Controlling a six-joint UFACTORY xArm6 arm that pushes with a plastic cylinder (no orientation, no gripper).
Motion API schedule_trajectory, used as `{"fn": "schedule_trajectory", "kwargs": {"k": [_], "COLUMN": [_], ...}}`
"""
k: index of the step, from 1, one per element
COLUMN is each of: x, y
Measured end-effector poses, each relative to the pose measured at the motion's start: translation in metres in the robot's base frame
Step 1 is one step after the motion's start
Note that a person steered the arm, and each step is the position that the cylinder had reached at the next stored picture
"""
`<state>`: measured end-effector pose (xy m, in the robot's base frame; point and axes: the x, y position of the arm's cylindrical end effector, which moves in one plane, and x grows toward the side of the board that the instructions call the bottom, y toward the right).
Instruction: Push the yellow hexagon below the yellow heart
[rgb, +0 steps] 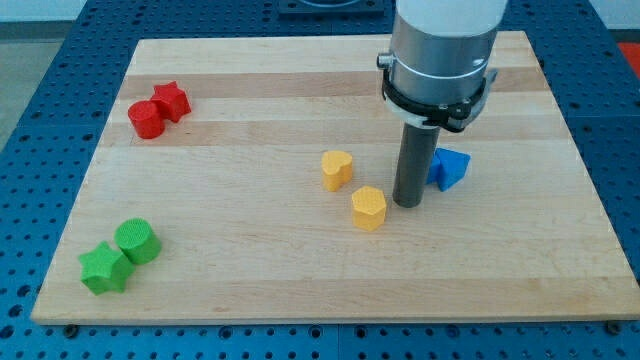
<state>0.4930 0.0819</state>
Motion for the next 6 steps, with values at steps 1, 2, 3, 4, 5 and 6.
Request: {"fn": "schedule_trajectory", "kwargs": {"k": [1, 2, 3, 4, 5, 6], "x": [0.003, 0.003, 0.005, 0.014, 0.017, 0.005], "y": [0.0, 0.0, -0.004, -0.02, -0.027, -0.034]}}
